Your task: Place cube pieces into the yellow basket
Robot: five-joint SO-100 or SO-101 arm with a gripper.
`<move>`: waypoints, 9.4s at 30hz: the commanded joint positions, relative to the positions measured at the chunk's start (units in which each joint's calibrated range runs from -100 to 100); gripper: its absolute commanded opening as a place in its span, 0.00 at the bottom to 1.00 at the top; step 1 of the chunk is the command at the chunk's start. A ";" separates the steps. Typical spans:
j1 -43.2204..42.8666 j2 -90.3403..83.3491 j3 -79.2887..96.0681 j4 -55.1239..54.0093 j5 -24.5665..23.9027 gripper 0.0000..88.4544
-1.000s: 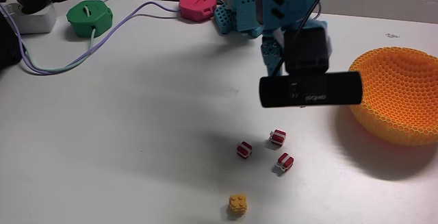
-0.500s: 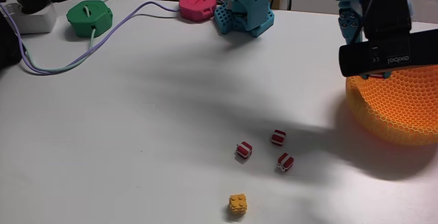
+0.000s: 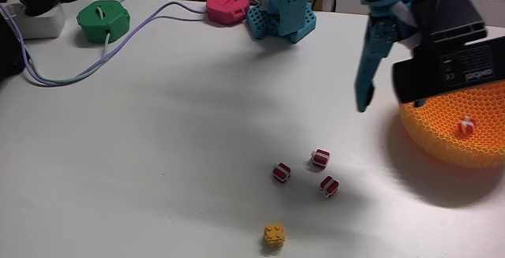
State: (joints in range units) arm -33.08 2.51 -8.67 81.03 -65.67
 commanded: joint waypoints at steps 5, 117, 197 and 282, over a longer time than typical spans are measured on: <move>20.12 -5.35 16.33 -11.35 7.86 0.35; 22.45 8.38 13.34 -23.17 16.80 0.32; -16.41 18.32 -26.14 10.89 -6.98 0.31; -1.69 22.87 -33.65 18.36 -1.07 0.00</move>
State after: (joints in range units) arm -26.89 26.02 -38.92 98.45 -61.47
